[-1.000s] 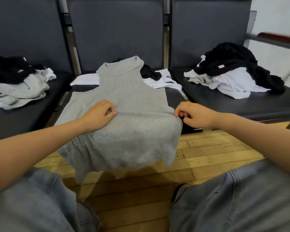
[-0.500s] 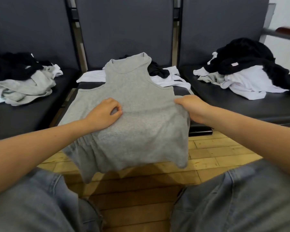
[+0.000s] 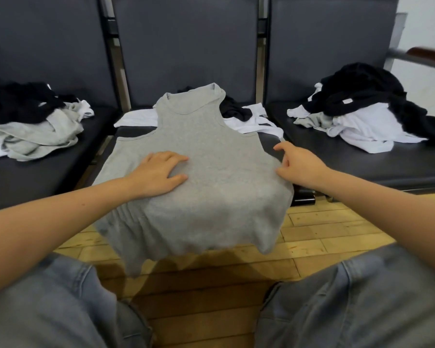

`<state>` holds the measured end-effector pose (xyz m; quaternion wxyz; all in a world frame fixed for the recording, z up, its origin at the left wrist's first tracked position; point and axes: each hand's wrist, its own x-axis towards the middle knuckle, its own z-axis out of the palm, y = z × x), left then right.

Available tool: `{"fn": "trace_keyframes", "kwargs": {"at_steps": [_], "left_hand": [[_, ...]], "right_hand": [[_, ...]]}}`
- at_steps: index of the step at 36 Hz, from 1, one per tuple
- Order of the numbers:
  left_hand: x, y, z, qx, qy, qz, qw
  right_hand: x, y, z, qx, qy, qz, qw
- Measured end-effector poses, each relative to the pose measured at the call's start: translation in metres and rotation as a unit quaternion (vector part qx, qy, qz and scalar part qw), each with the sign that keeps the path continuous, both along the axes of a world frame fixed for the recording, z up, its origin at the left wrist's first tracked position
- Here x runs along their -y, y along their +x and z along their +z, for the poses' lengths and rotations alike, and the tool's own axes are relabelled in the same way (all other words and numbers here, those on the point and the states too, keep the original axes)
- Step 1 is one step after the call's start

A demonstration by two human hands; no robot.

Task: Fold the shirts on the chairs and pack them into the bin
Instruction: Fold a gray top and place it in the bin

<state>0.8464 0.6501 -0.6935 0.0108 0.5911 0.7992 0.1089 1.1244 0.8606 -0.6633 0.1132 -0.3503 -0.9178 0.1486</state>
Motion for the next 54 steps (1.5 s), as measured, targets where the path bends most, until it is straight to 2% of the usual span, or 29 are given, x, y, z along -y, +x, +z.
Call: {"fn": "trace_keyframes", "kwargs": {"at_steps": [2, 5, 9, 14, 21, 24, 28, 30, 33, 38, 40, 43, 50, 54], "left_hand": [[-0.003, -0.004, 0.006, -0.02, -0.052, 0.021, 0.998], [-0.008, -0.013, 0.019, 0.048, -0.105, 0.03, 0.993], [-0.019, -0.025, 0.028, 0.079, -0.06, 0.024, 0.995], [-0.038, -0.046, 0.03, 0.101, 0.011, 0.093, 0.991], [-0.067, -0.101, 0.039, 0.146, 0.106, 0.192, 0.965], [-0.087, -0.137, 0.038, 0.202, 0.146, 0.243, 0.937], [-0.117, -0.172, 0.036, 0.315, 0.208, 0.291, 0.879], [-0.134, -0.184, 0.037, 0.367, 0.208, 0.303, 0.855], [-0.17, -0.213, 0.032, 0.426, 0.201, 0.318, 0.823], [-0.206, -0.232, 0.031, 0.521, 0.252, 0.321, 0.749], [-0.213, -0.231, 0.037, 0.532, 0.241, 0.319, 0.747], [-0.222, -0.234, 0.044, 0.544, 0.225, 0.305, 0.748], [-0.2, -0.218, 0.083, 0.553, 0.347, 0.276, 0.705], [-0.164, -0.19, 0.118, 0.572, 0.396, 0.196, 0.691]], "right_hand": [[-0.001, -0.012, -0.005, 0.009, 0.033, 0.004, 0.999], [-0.007, -0.037, -0.004, 0.062, 0.068, 0.037, 0.995], [-0.014, -0.071, 0.002, 0.107, 0.058, 0.054, 0.991], [-0.026, -0.106, 0.008, -0.009, 0.071, 0.009, 0.997], [-0.066, -0.176, 0.022, -0.133, -0.091, -0.059, 0.985], [-0.095, -0.213, 0.029, -0.17, -0.118, -0.075, 0.975], [-0.125, -0.255, 0.031, -0.218, -0.103, -0.09, 0.966], [-0.135, -0.274, 0.029, -0.22, -0.079, -0.1, 0.967], [-0.156, -0.307, 0.022, -0.214, -0.106, -0.138, 0.961], [-0.179, -0.344, 0.012, -0.262, -0.265, -0.171, 0.912], [-0.184, -0.351, 0.012, -0.3, -0.301, -0.169, 0.889], [-0.184, -0.354, 0.017, -0.365, -0.302, -0.158, 0.866], [-0.162, -0.33, 0.058, -0.466, -0.44, -0.097, 0.762], [-0.138, -0.297, 0.081, -0.461, -0.482, -0.024, 0.745]]}}
